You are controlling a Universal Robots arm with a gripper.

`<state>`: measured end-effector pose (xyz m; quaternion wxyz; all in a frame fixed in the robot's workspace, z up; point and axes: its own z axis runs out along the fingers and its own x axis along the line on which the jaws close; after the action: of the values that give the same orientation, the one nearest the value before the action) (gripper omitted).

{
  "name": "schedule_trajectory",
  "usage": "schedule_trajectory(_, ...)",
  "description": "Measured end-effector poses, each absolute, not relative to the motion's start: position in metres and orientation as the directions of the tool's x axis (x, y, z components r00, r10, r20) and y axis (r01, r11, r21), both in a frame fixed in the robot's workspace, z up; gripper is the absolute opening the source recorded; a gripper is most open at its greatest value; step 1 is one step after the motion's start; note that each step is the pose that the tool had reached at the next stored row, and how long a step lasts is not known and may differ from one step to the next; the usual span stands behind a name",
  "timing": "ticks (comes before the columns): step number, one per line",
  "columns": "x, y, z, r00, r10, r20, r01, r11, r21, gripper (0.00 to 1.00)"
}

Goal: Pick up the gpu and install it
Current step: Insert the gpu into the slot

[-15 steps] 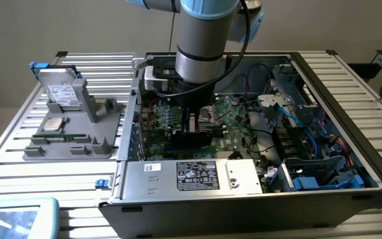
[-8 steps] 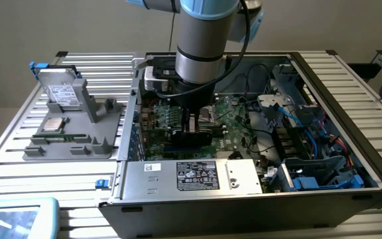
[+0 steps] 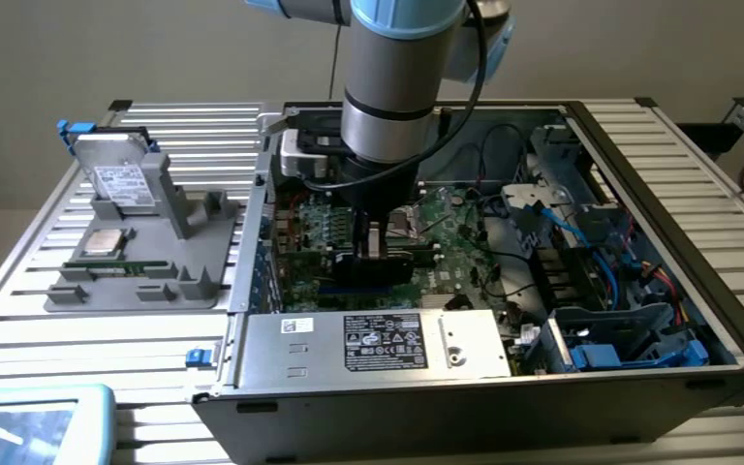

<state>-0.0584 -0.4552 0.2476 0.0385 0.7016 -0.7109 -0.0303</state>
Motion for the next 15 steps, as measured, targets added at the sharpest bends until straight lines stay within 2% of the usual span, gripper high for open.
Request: schedule_trajectory(15,-0.0592,-0.4560,0.2474,-0.013,-1.000,0.012,-0.995,0.014,0.097,0.27)
